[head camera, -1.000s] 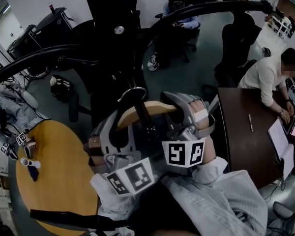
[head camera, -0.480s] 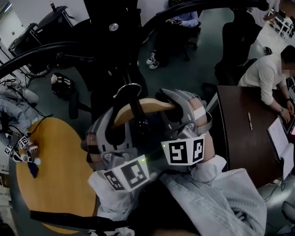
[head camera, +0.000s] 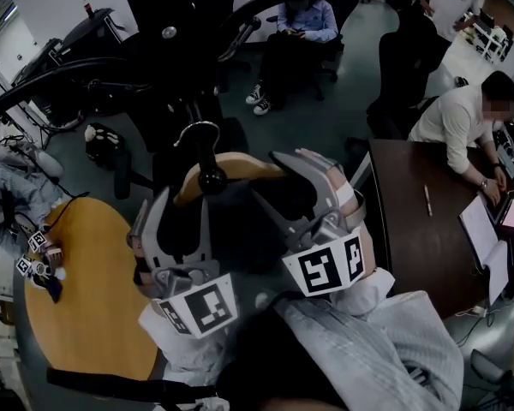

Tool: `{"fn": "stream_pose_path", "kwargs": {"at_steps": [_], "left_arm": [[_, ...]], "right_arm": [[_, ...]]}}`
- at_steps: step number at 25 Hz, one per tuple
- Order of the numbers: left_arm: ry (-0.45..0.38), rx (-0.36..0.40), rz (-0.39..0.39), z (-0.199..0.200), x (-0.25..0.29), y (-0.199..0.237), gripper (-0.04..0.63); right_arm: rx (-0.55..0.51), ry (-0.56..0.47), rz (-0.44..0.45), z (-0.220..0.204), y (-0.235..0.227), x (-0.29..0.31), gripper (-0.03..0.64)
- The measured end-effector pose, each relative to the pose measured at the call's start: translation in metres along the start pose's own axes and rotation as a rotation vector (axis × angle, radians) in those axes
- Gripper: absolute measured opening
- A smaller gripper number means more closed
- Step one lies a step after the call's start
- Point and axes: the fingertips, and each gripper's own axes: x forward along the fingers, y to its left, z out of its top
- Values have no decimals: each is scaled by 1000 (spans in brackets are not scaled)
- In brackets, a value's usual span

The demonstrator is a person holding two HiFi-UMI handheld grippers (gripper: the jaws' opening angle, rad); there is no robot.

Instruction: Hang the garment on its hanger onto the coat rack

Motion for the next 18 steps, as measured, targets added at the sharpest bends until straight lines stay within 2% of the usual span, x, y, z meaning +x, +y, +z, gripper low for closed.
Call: {"fn": "stream_pose_path", "kwargs": {"at_steps": [2,4,7,10,12,14,16,17,18], "left_arm": [[-20,-41,6,3,-16,4,178],[-53,-122,8,9,-28,4,178],[-137,-299,11,25,-33,-1,178],[-233,-482,-24,40,-35,-23,176],[-252,-632,-88,45,-36,-49,176],[-273,-792,-142,60,-38,-78,176],[-292,-904,-203,78,-41,-108,170],[-291,-935,-230,85,-42,-121,133],[-283,-954,-251,89,-42,-132,50]], "right_arm": [[37,-21,-3,3,2,-15,202],[96,-64,-25,8,-3,-30,202],[260,-146,-66,15,-19,-46,201],[445,-151,-103,3,-15,-61,196],[568,-152,-157,-13,-10,-78,152],[686,-156,-207,-34,-6,-105,44],[751,-128,-221,-54,-1,-132,9],[761,-106,-221,-62,2,-141,3],[765,-83,-221,-68,5,-148,2]]}}
